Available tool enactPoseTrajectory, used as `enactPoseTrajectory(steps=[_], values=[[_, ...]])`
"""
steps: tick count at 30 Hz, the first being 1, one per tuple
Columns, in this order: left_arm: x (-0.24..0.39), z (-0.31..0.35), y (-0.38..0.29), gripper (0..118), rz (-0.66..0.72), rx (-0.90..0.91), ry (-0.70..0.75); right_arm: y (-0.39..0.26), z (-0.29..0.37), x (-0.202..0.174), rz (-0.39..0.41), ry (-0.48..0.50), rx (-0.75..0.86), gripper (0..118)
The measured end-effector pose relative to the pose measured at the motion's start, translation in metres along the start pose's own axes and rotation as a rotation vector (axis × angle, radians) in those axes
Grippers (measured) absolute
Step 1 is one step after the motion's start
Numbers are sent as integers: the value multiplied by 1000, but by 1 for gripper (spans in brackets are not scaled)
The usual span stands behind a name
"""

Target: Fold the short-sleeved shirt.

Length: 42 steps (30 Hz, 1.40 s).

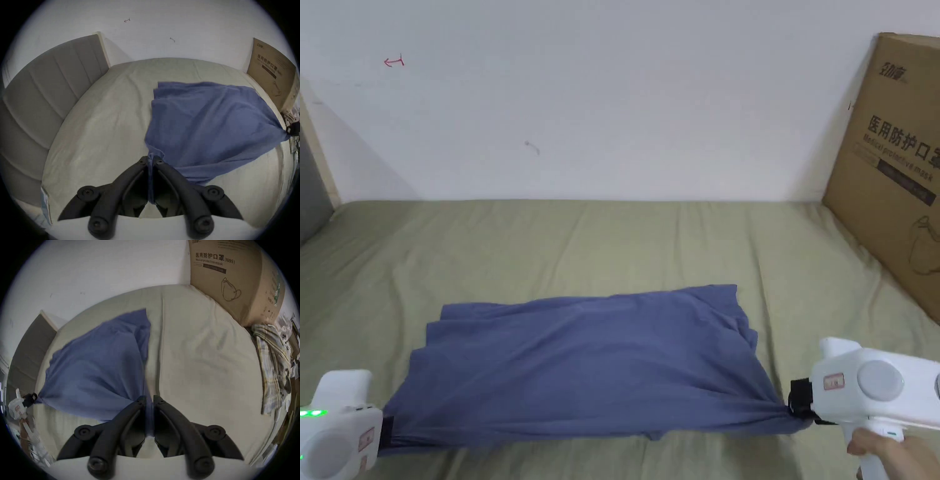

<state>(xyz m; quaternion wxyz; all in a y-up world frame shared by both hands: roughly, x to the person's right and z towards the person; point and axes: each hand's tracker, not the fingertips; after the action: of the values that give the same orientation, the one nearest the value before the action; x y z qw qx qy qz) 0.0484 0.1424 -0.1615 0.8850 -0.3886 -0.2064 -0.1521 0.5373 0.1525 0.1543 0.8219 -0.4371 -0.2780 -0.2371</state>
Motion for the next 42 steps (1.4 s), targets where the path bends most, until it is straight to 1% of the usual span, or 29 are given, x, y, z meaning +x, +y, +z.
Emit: enactPoseTrajectory(steps=[4, 6, 9, 11, 13, 17, 19, 20, 21, 22, 23, 24, 25, 26, 27, 30, 32, 33, 34, 35, 36, 37, 38, 39, 40, 42], values=[[-11, 36, -48, 2, 11, -24, -23, -56, 27, 8, -2, -3, -7, 10], [-16, 54, -69, 2, 19, -39, -25, -81, 41, 13, -47, 11, -9, 10], [-23, 85, -100, 2, 21, -32, -29, -117, 64, 20, -46, 20, -7, 10], [-26, 102, -118, 3, -16, -45, -15, -142, 79, 23, -41, 30, -17, 10], [-28, 116, -134, 3, -25, -47, -11, -163, 89, 25, -23, 26, -22, 10], [-34, 135, -161, 3, 18, -50, -21, -196, 97, 34, -49, 27, -36, 10], [-35, 138, -168, 5, 20, -56, -26, -204, 97, 37, -53, 29, -41, 10], [-33, 138, -171, 12, 18, -71, -31, -207, 97, 37, -55, 33, -38, 10], [-33, 138, -172, 36, 17, -79, -30, -208, 97, 36, -57, 38, -35, 18], [-32, 141, -172, 65, 16, -80, -20, -207, 99, 34, -58, 31, -34, 35], [-33, 143, -171, 98, 20, -72, -24, -206, 100, 31, -47, 1, -28, 55], [-32, 143, -169, 118, 25, -72, -37, -204, 102, 30, -26, -11, -21, 76], [-30, 146, -165, 117, 39, -72, -55, -202, 105, 28, -13, -10, -9, 76], [-28, 154, -159, 115, 55, -16, -69, -197, 110, 23, -11, -13, 6, 76], [-26, 157, -152, 115, 63, -10, -79, -192, 113, 20, -6, -10, 19, 76], [-13, 167, -131, 115, 63, 31, -112, -170, 125, 7, -6, 13, 82, 76], [-2, 171, -116, 113, 53, 47, -154, -155, 131, -5, 9, 34, 120, 76], [2, 173, -111, 106, 56, 61, -169, -150, 132, -10, 27, 37, 130, 75], [5, 175, -106, 92, 61, 74, -189, -143, 134, -16, 64, 27, 153, 72], [10, 173, -102, 70, 55, 70, -202, -138, 134, -24, 103, 3, 168, 60], [14, 170, -101, 30, 52, 64, -206, -136, 132, -29, 124, -19, 171, 30], [21, 164, -102, 1, 42, 43, -206, -136, 126, -34, 113, -20, 164, 9], [26, 160, -105, 0, 34, 32, -215, -136, 119, -34, 95, 10, 154, 3], [29, 156, -108, 0, 17, 13, -223, -138, 113, -34, 66, 63, 126, 2], [32, 149, -112, 0, -7, -15, -234, -140, 106, -35, 42, 75, 99, 1], [35, 138, -116, 0, -7, -36, -221, -143, 95, -39, 47, 41, 108, 1]])
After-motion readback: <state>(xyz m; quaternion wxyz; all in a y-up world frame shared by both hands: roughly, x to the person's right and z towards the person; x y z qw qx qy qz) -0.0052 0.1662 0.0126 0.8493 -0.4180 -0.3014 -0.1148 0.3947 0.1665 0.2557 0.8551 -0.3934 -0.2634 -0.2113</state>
